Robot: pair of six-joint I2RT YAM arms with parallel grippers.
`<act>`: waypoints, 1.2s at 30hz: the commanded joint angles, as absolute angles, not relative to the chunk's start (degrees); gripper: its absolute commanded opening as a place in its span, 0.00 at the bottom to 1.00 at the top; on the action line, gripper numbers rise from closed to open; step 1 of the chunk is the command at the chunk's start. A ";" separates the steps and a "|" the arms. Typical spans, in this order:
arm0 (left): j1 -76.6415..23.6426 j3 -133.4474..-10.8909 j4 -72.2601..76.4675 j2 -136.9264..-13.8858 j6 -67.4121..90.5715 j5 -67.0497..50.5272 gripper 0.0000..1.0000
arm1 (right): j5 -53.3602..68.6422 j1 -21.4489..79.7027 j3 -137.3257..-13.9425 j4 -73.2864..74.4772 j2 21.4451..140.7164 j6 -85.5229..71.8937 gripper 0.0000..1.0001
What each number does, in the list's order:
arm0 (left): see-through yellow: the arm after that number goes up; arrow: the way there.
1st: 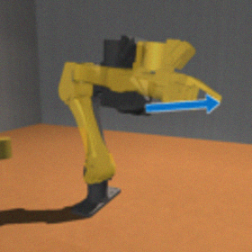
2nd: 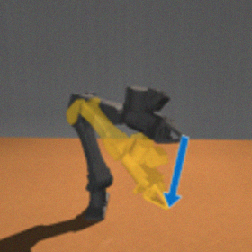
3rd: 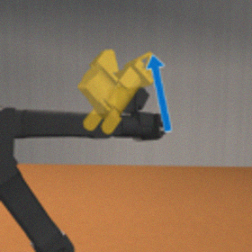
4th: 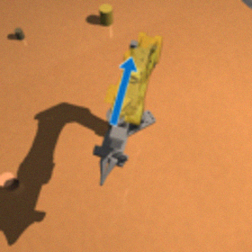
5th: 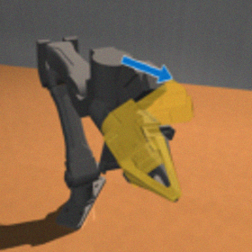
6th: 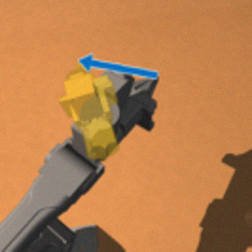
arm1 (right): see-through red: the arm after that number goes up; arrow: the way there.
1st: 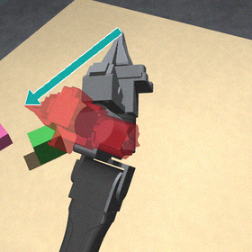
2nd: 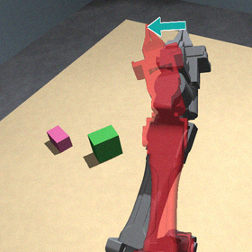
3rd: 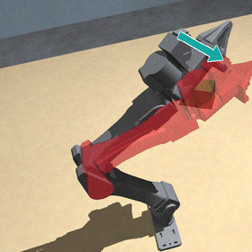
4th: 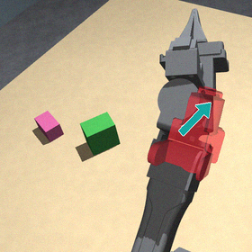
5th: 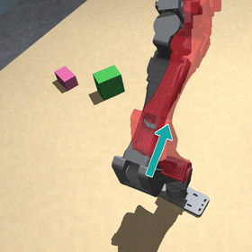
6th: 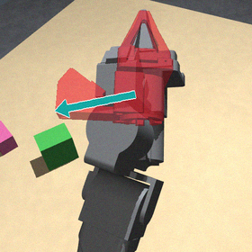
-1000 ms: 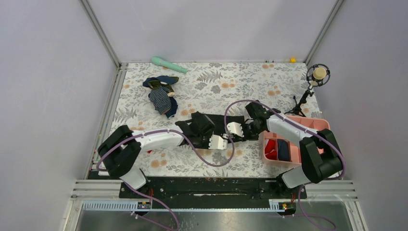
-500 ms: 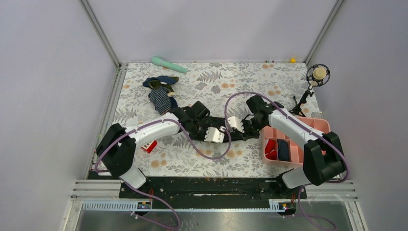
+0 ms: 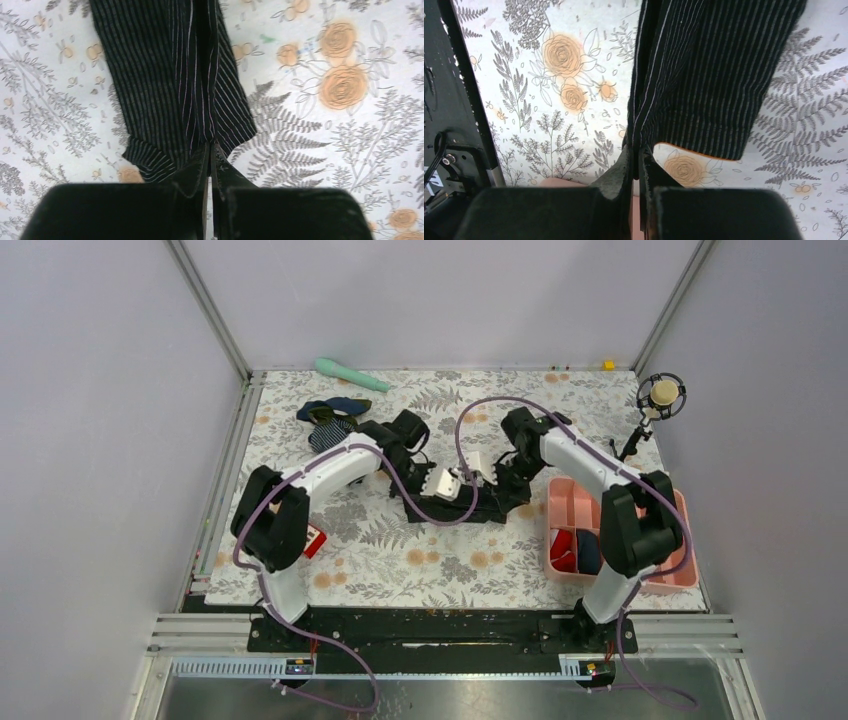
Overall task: Roll the underwear
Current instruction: Fold the underwear at the center of the board.
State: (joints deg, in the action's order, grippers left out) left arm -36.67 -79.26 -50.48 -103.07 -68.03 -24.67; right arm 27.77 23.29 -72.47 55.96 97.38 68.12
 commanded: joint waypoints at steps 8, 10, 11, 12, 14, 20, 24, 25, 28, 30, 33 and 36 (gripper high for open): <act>-31.79 -94.50 -53.12 -113.25 -75.05 -27.52 0.00 | 29.72 20.07 -94.08 71.74 113.44 72.27 0.00; -31.45 -96.58 -53.90 -115.12 -75.38 -27.17 0.00 | 29.80 19.43 -96.56 72.45 115.47 72.40 0.00; -31.11 -97.25 -53.84 -115.89 -75.54 -27.04 0.00 | 29.94 19.02 -97.59 72.44 116.22 72.30 0.00; -30.87 -97.75 -53.87 -116.55 -75.70 -26.92 0.00 | 30.05 18.65 -98.63 72.51 116.96 72.21 0.00; -30.41 -98.39 -53.88 -117.25 -75.84 -26.76 0.00 | 30.16 18.16 -100.52 72.39 118.09 72.09 0.00; -29.82 -98.64 -53.96 -117.71 -75.58 -27.22 0.00 | 33.26 18.09 -105.87 72.66 120.99 70.15 0.00; -29.70 -98.32 -53.83 -117.45 -74.56 -27.53 0.00 | 34.47 18.06 -109.78 73.17 123.36 69.08 0.00; -29.64 -98.11 -53.86 -117.47 -74.39 -27.46 0.00 | 34.43 18.10 -110.76 73.15 124.13 68.80 0.00; -29.41 -97.75 -53.86 -117.29 -73.99 -27.32 0.00 | 34.43 18.11 -114.79 74.04 126.72 67.91 0.00; -29.27 -97.50 -53.89 -116.98 -73.63 -27.36 0.00 | 34.39 18.11 -117.95 76.06 128.41 67.70 0.00; -29.09 -96.85 -53.95 -115.61 -72.90 -27.89 0.00 | 33.81 18.11 -118.47 78.48 128.50 68.37 0.00; -29.07 -94.77 -53.92 -113.14 -72.64 -29.05 0.00 | 33.46 18.28 -112.74 78.51 125.69 69.77 0.00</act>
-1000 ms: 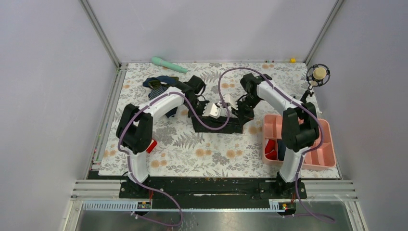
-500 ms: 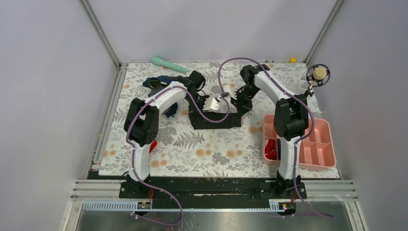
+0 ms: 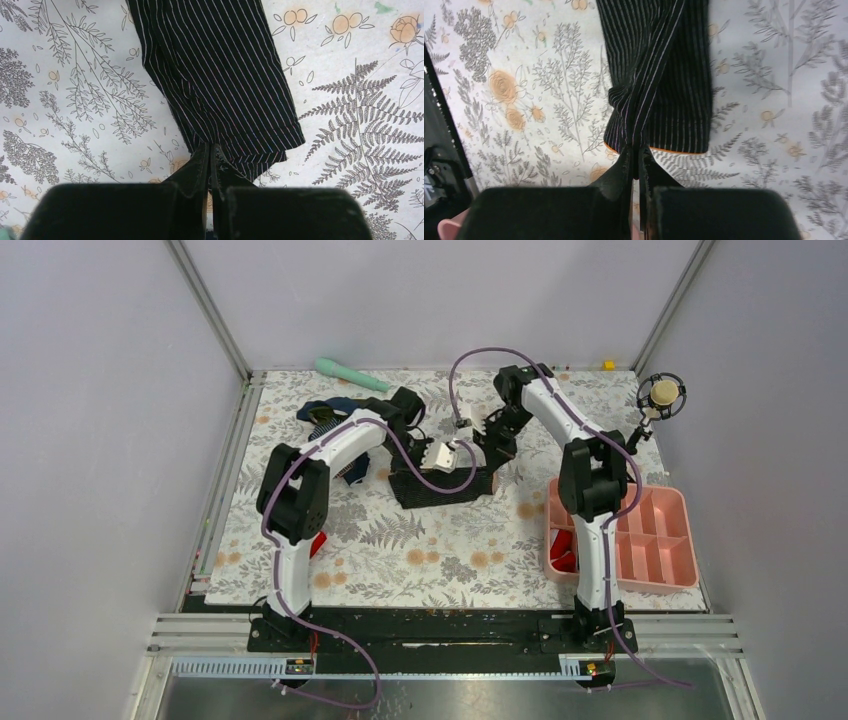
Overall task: Roll the underwear
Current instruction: Fold the underwear at the center of the board.
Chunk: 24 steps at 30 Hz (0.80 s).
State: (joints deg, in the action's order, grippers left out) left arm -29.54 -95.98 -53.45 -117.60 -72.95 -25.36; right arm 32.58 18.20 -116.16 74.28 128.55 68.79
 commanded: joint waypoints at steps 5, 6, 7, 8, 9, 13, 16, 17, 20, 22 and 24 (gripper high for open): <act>-29.46 -86.76 -55.67 -107.20 -74.33 -32.35 0.00 | 33.45 19.47 -95.78 73.30 115.71 70.86 0.00; -29.75 -84.79 -56.20 -105.85 -74.70 -32.89 0.00 | 33.69 19.84 -93.30 72.84 114.20 70.74 0.00; -30.10 -81.95 -56.46 -104.44 -74.82 -33.37 0.00 | 34.07 20.13 -90.11 72.59 112.76 70.36 0.00; -30.52 -79.94 -56.51 -102.88 -74.83 -34.08 0.00 | 34.56 20.39 -87.78 72.33 111.44 70.00 0.00; -30.91 -78.12 -56.51 -101.42 -74.44 -34.79 0.00 | 35.03 20.73 -85.67 72.14 110.14 69.61 0.00; -31.79 -75.92 -56.49 -99.07 -70.94 -36.84 0.00 | 37.07 21.69 -80.30 71.48 106.35 68.08 0.00; -31.73 -76.70 -56.47 -99.50 -70.86 -36.41 0.00 | 37.32 21.71 -80.74 71.62 106.35 67.22 0.00; -31.68 -77.25 -56.51 -99.89 -70.84 -36.20 0.00 | 36.84 21.71 -81.48 71.80 106.93 67.20 0.00; -31.36 -80.28 -56.51 -101.96 -70.92 -35.25 0.00 | 35.00 21.50 -85.02 72.49 109.33 67.12 0.00; -30.87 -83.02 -56.47 -103.87 -71.10 -34.54 0.00 | 34.84 20.91 -87.95 73.08 111.26 66.23 0.00; -30.32 -85.49 -56.99 -105.59 -71.89 -34.47 0.00 | 35.17 20.29 -91.24 74.53 113.53 65.75 0.00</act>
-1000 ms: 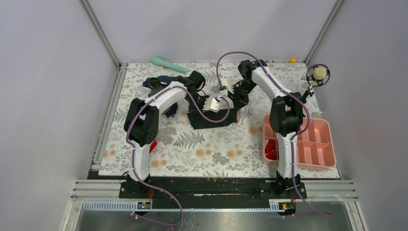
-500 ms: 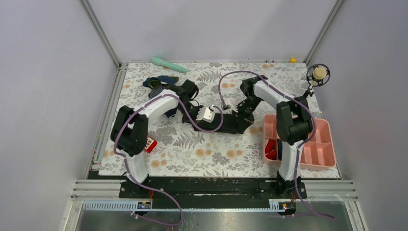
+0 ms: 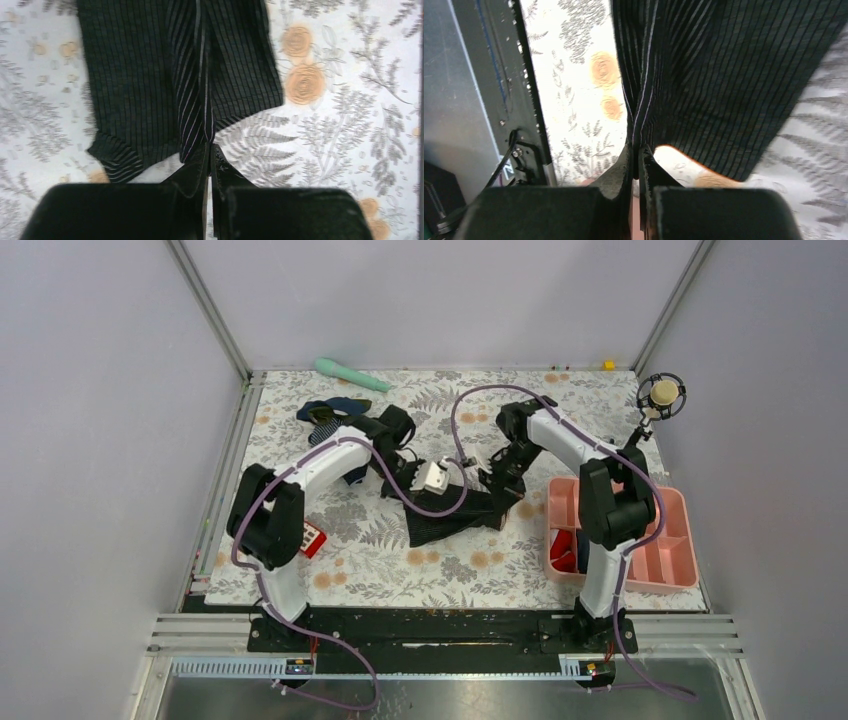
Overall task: Roll the underwear
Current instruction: Fold the underwear at the center of the board.
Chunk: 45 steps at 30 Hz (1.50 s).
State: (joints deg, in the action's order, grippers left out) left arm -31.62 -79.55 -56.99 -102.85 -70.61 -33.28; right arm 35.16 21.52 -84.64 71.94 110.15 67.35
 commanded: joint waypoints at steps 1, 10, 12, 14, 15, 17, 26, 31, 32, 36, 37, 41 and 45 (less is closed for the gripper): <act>-30.10 -86.59 -57.88 -106.24 -72.83 -34.67 0.00 | 35.10 20.15 -92.85 75.30 114.77 65.70 0.00; -29.19 -93.85 -58.95 -113.37 -74.88 -32.54 0.00 | 34.71 18.45 -100.81 78.05 120.96 63.74 0.00; -28.57 -96.67 -58.85 -115.41 -74.61 -32.03 0.00 | 34.47 17.84 -102.08 78.51 121.71 63.40 0.00; -28.32 -99.15 -58.85 -117.01 -74.89 -31.39 0.00 | 34.32 17.27 -103.19 78.88 122.47 62.90 0.00; -28.24 -100.13 -58.83 -117.79 -75.24 -30.96 0.00 | 34.23 16.99 -103.76 79.20 122.92 62.90 0.00; -28.29 -102.61 -59.54 -119.52 -76.08 -30.54 0.00 | 33.71 16.60 -104.93 79.67 124.31 62.82 0.00; -28.30 -108.47 -60.80 -124.81 -74.99 -28.42 0.00 | 33.34 14.87 -112.22 82.68 129.95 59.85 0.00; -28.23 -108.53 -60.75 -125.25 -74.06 -28.09 0.00 | 34.29 14.86 -114.29 83.01 131.47 58.67 0.00; -28.29 -108.32 -60.77 -125.14 -73.82 -28.14 0.00 | 34.43 14.85 -114.56 83.26 131.68 58.61 0.00; -28.30 -107.23 -60.79 -123.42 -72.56 -29.60 0.00 | 34.35 14.87 -114.23 83.30 131.32 58.91 0.00; -28.30 -106.77 -60.81 -122.45 -72.13 -30.54 0.00 | 34.31 14.86 -113.76 83.22 130.73 59.09 0.00; -28.42 -103.76 -63.75 -117.55 -72.14 -35.88 0.00 | 34.01 14.85 -107.93 80.68 126.51 60.25 0.00; -29.98 -97.75 -69.52 -113.78 -72.50 -40.18 0.00 | 32.14 14.97 -102.12 77.86 123.41 61.75 0.00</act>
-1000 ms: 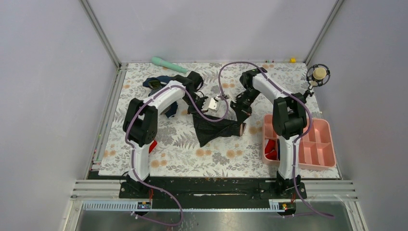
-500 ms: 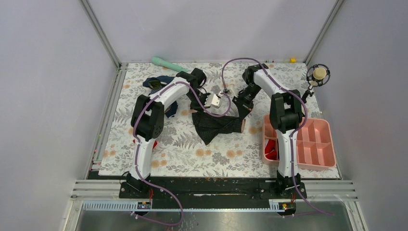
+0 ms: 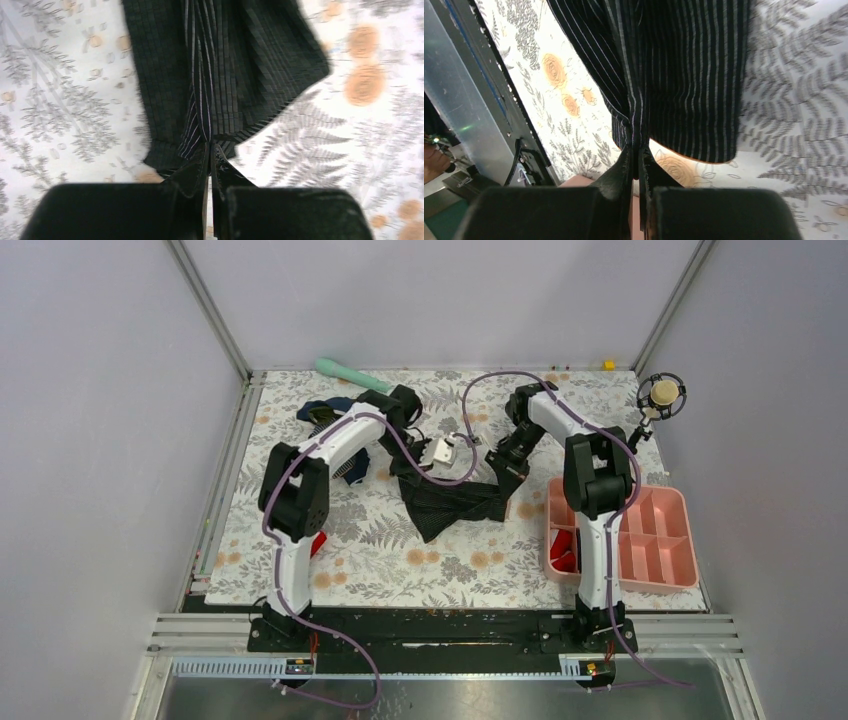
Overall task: Roll the underwear
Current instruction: Fold the underwear at the center of the board.
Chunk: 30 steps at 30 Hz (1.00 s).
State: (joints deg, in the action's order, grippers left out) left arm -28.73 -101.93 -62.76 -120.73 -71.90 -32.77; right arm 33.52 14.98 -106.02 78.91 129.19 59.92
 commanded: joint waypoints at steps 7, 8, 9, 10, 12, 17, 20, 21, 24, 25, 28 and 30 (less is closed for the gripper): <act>-33.92 -87.12 -69.13 -111.61 -69.67 -41.76 0.00 | 31.88 15.17 -95.59 74.46 120.02 61.91 0.00; -35.02 -86.70 -68.96 -111.96 -68.48 -40.97 0.00 | 32.06 15.47 -94.17 74.15 119.43 61.81 0.00; -36.01 -86.29 -68.66 -112.12 -67.50 -40.06 0.00 | 32.26 15.81 -92.95 73.80 118.60 61.85 0.00; -36.92 -85.59 -67.62 -112.13 -65.93 -39.17 0.00 | 32.47 16.19 -91.59 73.39 117.77 61.94 0.00; -38.70 -84.11 -65.09 -111.80 -62.46 -37.49 0.00 | 32.45 16.93 -88.41 72.34 116.09 62.51 0.00; -42.28 -78.35 -56.58 -108.87 -56.51 -31.46 0.00 | 32.48 18.20 -83.16 69.55 114.00 62.46 0.00; -43.82 -76.27 -54.28 -108.54 -55.04 -28.44 0.01 | 33.66 18.59 -82.78 68.69 113.85 62.18 0.00; -44.34 -75.85 -53.56 -108.50 -54.40 -27.40 0.02 | 33.83 18.67 -82.82 68.52 113.94 62.14 0.00; -45.07 -75.02 -50.93 -108.22 -52.35 -25.10 0.05 | 34.08 18.72 -83.22 68.55 113.99 62.18 0.00; -45.09 -74.48 -50.00 -107.80 -51.88 -24.73 0.08 | 34.12 18.72 -83.22 68.53 113.84 62.26 0.00; -45.07 -72.74 -48.00 -106.07 -52.21 -24.61 0.14 | 34.27 18.72 -83.07 68.50 113.86 62.32 0.00; -45.07 -72.12 -48.07 -105.11 -52.80 -25.92 0.19 | 34.25 18.72 -82.84 68.48 113.92 62.35 0.00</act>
State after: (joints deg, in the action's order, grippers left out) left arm -45.12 -73.36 -51.35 -108.97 -53.25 -26.76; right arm 32.67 18.39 -82.96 68.51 116.51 61.28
